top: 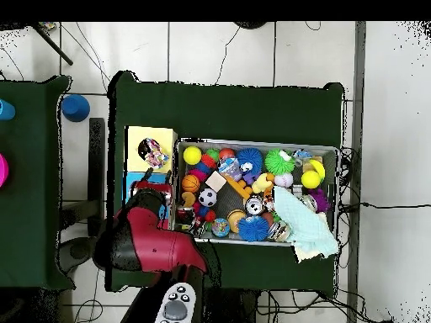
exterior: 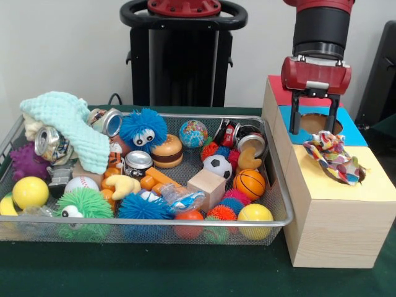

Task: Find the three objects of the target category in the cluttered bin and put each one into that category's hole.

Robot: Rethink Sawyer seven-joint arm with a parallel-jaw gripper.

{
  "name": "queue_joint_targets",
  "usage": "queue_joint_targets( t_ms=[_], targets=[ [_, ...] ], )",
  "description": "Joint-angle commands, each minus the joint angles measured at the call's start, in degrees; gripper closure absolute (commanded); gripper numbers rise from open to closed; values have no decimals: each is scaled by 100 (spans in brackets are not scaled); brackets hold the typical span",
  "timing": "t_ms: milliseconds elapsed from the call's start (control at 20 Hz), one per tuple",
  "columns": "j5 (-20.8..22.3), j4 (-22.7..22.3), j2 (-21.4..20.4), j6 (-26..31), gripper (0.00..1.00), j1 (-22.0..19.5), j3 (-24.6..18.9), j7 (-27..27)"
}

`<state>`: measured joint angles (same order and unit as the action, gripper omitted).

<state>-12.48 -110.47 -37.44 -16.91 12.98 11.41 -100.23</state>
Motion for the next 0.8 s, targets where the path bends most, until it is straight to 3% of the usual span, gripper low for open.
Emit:
queue_joint_targets(
  t_ms=[50, 250, 600, 750, 800],
  targets=[
    [52, -391, -391, 991, 0, -269, -624, -1084],
    [80, -530, -647, 1277, 0, -309, -632, -1006],
    [104, -583, -693, 1479, 0, -295, -595, -938],
    [39, -505, -624, 1462, 0, -111, -336, -905],
    [11, -474, -592, 1445, 100, -29, -223, -893]
  ],
)
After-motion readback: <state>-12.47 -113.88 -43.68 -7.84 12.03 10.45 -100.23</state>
